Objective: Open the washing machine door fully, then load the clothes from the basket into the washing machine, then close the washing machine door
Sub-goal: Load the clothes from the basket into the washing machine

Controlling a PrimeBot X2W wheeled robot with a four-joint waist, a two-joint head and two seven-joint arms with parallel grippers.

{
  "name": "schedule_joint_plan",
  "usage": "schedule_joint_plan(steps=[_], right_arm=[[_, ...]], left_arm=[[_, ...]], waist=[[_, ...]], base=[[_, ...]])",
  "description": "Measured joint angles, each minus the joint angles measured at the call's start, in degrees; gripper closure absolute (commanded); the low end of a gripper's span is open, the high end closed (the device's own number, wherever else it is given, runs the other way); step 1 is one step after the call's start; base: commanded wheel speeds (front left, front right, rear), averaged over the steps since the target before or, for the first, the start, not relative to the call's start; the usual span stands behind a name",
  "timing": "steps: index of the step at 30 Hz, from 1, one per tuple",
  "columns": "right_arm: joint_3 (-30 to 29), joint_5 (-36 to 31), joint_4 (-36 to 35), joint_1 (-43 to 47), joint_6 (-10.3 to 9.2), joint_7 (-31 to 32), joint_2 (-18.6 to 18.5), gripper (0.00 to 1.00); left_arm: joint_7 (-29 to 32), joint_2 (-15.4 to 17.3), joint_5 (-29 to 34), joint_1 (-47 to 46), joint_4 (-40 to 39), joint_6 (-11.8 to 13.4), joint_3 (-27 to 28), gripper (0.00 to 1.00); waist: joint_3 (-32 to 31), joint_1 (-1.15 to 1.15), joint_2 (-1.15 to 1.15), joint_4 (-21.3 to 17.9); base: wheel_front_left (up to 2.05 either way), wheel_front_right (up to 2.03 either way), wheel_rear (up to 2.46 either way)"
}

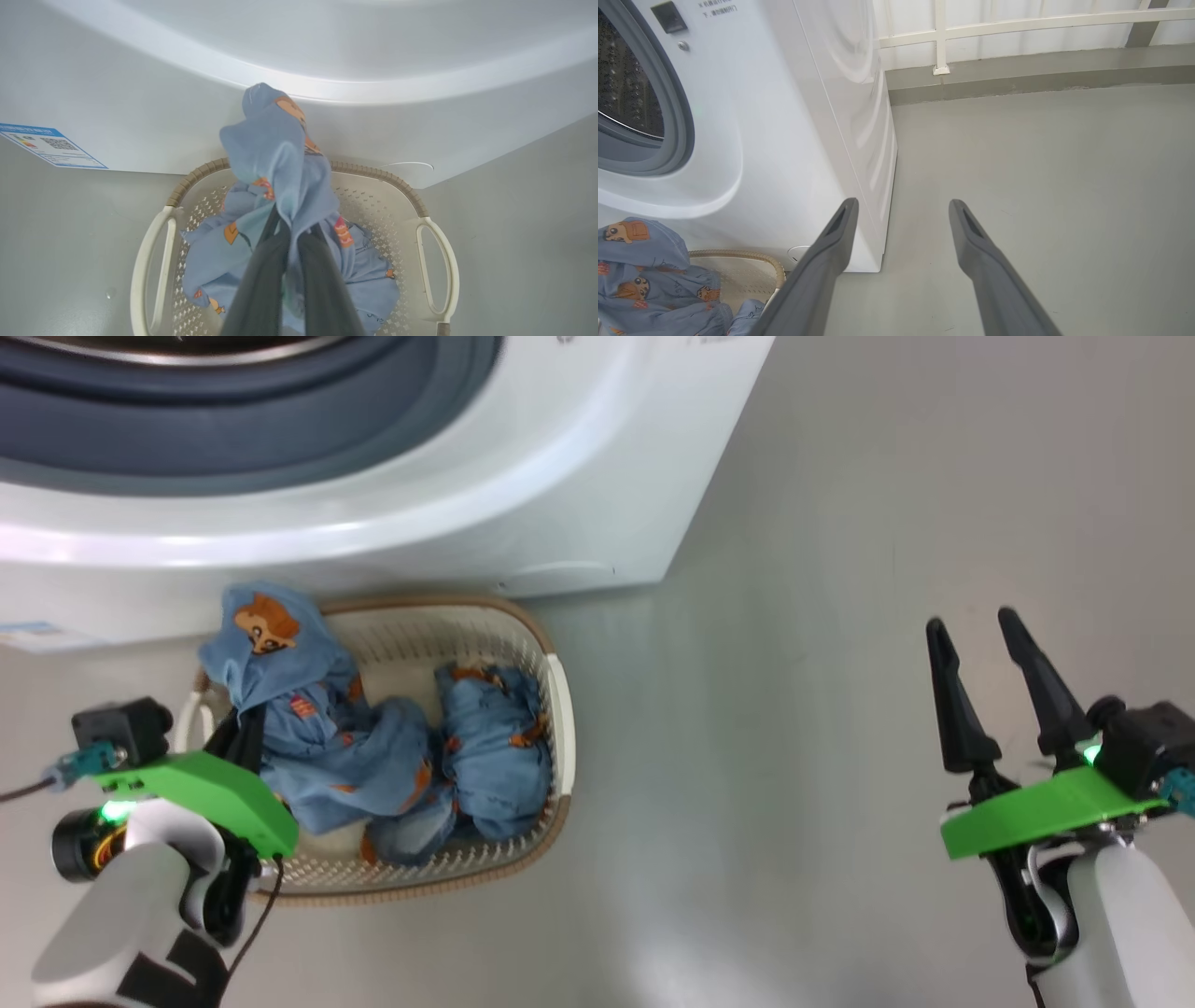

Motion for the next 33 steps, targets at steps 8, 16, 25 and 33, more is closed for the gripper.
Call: schedule_joint_plan(steps=[8, 16, 25, 33], right_arm=[[-0.86, 0.08, 0.35, 4.7, 0.0, 0.0, -0.33, 0.0], [-2.05, 0.11, 0.48, 9.09, 0.0, 0.01, -0.75, 0.0], [-2.99, 0.48, 0.51, 13.34, 0.0, 0.01, -0.91, 0.0], [-4.01, 0.49, -0.01, 14.01, 0.0, 0.01, -0.9, 0.0]], left_arm=[[-0.01, -0.34, 8.53, 8.06, -10.32, 0.0, 9.48, 1.0], [0.0, -1.81, 15.95, 18.66, -22.1, 0.0, 17.57, 1.0], [-0.01, -5.25, 22.7, 31.58, -36.34, 0.0, 26.33, 1.0], [-0.01, -8.61, 25.97, 38.83, -44.22, 0.0, 29.91, 1.0]], waist=[[-6.88, 0.0, 0.0, 0.6], [-12.73, 0.0, 0.0, 0.5], [-17.77, 0.0, 0.0, 0.48], [-18.5, 0.0, 0.0, 0.46]], base=[[0.0, 0.0, 0.0], [0.0, 0.0, 0.0], [0.0, 0.0, 0.0], [0.0, 0.0, 0.0]])
